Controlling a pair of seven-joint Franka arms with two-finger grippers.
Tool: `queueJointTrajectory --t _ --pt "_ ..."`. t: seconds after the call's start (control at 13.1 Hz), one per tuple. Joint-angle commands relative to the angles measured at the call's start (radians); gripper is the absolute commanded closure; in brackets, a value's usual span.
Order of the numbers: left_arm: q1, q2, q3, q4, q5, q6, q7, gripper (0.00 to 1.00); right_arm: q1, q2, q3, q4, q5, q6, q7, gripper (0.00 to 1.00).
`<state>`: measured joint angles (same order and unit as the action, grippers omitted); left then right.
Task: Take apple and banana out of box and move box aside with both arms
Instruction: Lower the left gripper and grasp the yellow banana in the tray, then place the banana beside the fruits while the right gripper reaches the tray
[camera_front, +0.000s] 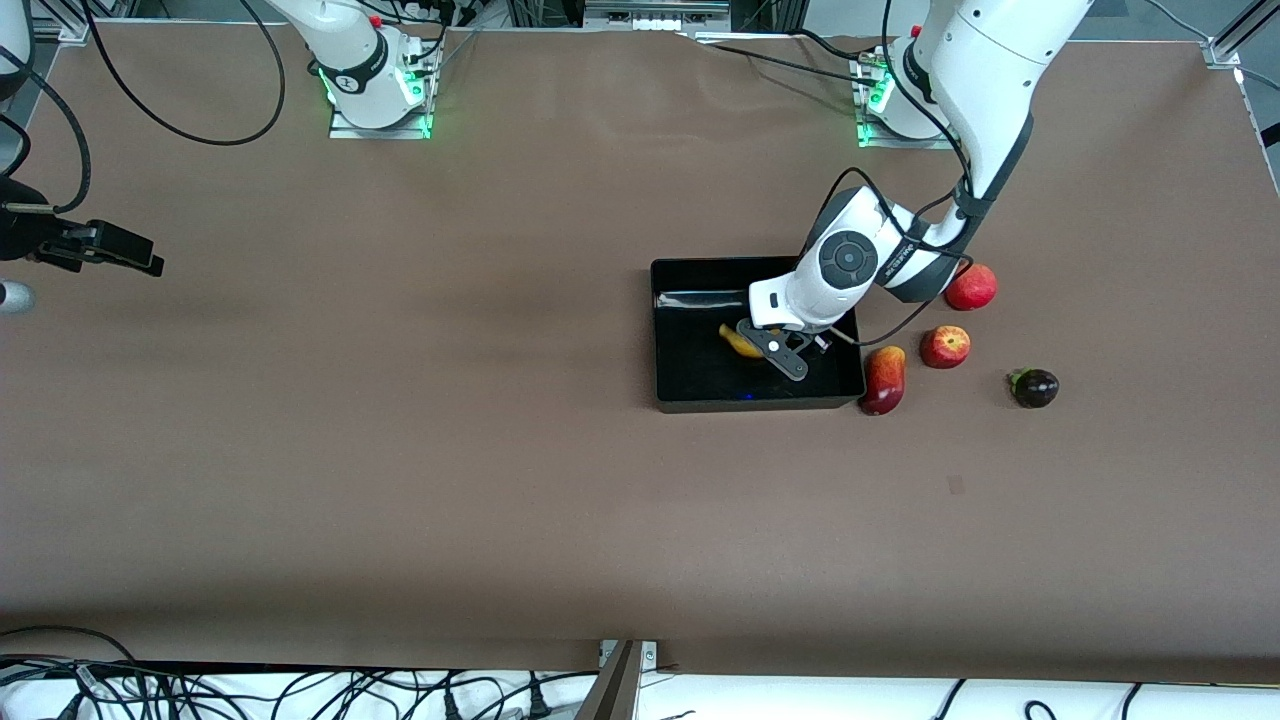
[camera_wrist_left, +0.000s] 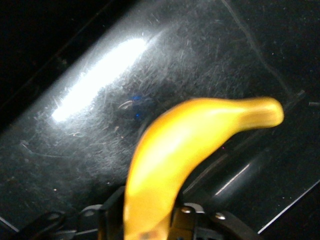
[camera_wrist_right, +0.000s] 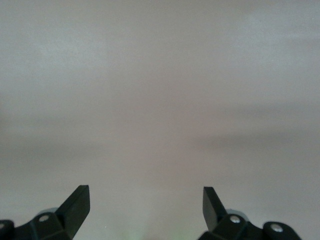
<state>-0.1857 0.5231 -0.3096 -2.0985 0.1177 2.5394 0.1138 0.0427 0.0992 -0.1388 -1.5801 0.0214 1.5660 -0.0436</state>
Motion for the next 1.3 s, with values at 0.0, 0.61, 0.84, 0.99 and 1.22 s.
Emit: queueJointTrajectory --t 0.0,0.61,0.84,0.99,1.22 --pt "0.003 0.005 -0.006 0.005 0.022 0.001 0.014 1.0 -0.003 0.01 0.001 0.026 -0.008 -0.02 -0.006 0.0" --pt "0.094 -0.299 -0.02 0.018 -0.117 -0.284 0.012 1.0 0.003 0.007 0.008 0.028 -0.006 -0.018 -0.001 0.0" --pt "0.194 -0.373 -0.017 0.119 -0.321 -0.532 0.143 1.0 0.034 0.007 0.012 0.028 -0.017 -0.005 0.014 0.0" --pt "0.317 -0.323 -0.01 0.147 -0.32 -0.548 0.318 1.0 0.048 0.026 0.016 0.028 0.038 0.09 0.017 0.0" --pt "0.333 -0.188 0.093 0.201 -0.3 -0.464 0.568 1.0 0.083 0.051 0.028 0.025 0.103 0.067 0.004 0.0"
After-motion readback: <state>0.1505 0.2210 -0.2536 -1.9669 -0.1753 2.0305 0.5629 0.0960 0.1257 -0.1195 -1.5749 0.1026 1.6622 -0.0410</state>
